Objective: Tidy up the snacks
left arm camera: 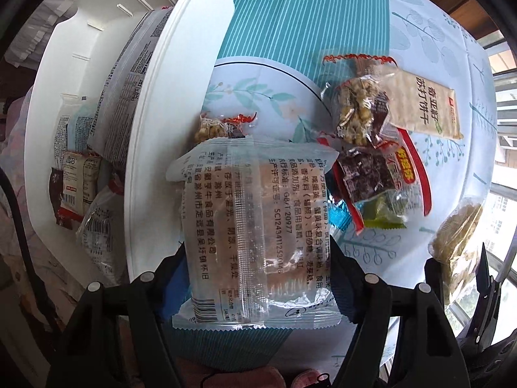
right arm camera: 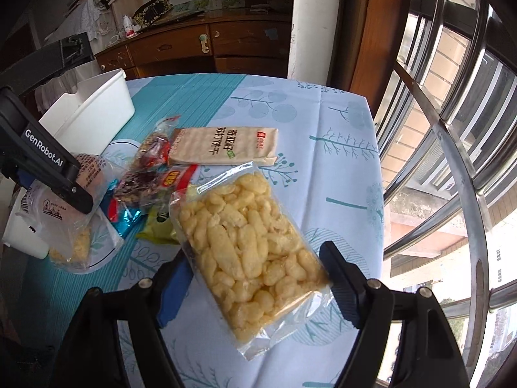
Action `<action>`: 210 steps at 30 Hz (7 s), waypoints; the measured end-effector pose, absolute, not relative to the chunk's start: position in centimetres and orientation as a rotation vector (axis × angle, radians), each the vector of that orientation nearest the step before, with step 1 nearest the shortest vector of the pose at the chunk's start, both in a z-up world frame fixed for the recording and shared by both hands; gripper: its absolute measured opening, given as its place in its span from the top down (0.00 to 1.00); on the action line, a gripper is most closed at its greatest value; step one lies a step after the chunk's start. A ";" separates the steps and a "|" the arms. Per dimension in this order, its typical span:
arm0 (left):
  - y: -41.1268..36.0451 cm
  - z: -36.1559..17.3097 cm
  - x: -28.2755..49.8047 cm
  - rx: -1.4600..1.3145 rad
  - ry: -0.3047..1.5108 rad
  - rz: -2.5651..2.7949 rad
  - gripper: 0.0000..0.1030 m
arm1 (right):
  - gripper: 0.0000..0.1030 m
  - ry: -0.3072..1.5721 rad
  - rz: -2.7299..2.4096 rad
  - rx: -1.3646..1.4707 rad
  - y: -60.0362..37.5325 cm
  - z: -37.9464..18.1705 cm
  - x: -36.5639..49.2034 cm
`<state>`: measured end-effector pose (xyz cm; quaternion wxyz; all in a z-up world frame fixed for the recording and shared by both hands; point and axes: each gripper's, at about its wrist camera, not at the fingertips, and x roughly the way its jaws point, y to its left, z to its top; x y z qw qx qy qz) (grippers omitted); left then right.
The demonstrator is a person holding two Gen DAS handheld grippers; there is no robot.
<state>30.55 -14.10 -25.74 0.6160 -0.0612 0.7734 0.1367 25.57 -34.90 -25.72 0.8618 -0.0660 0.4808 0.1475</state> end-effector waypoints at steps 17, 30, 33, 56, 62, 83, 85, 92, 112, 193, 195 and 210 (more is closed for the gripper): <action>-15.3 -17.3 26.0 -0.123 1.621 0.105 0.29 | 0.25 0.973 0.364 -0.107 -32.8 -20.2 21.1; -10.3 -11.3 23.7 -0.211 1.347 0.031 0.29 | 0.25 0.908 0.399 -0.081 -30.5 -15.9 19.6; -8.8 -10.9 22.8 -0.233 1.298 0.013 0.29 | 0.25 0.892 0.405 -0.086 -29.7 -15.1 19.1; 4.7 -7.1 16.9 -0.258 0.983 -0.074 0.29 | 0.25 0.920 0.454 -0.002 -18.5 -13.3 15.7; 8.4 -6.9 16.2 -0.239 0.971 -0.086 0.29 | 0.25 0.916 0.446 0.025 -15.2 -13.1 15.0; 14.3 -8.2 18.2 -0.109 1.004 -0.167 0.27 | 0.24 0.888 0.365 0.177 -7.1 -14.8 15.8; 14.2 -8.2 18.8 -0.095 1.004 -0.167 0.26 | 0.24 0.879 0.364 0.200 -6.8 -15.1 16.1; 15.0 -8.6 19.5 -0.098 1.000 -0.166 0.23 | 0.23 0.905 0.353 0.235 -6.0 -16.7 16.9; 14.2 -5.6 17.7 -0.153 0.918 -0.131 0.21 | 0.11 0.873 0.372 0.235 -7.2 -15.3 15.7; -11.5 -27.1 20.0 -0.458 1.131 0.539 0.21 | 0.49 1.390 0.423 0.565 -33.4 -27.8 30.6; -11.3 -27.6 20.3 -0.459 1.128 0.550 0.21 | 0.49 1.389 0.420 0.561 -33.2 -28.2 30.9; -10.5 -30.8 22.2 -0.459 1.230 0.592 0.21 | 0.96 1.322 0.468 0.603 -33.9 -28.2 31.7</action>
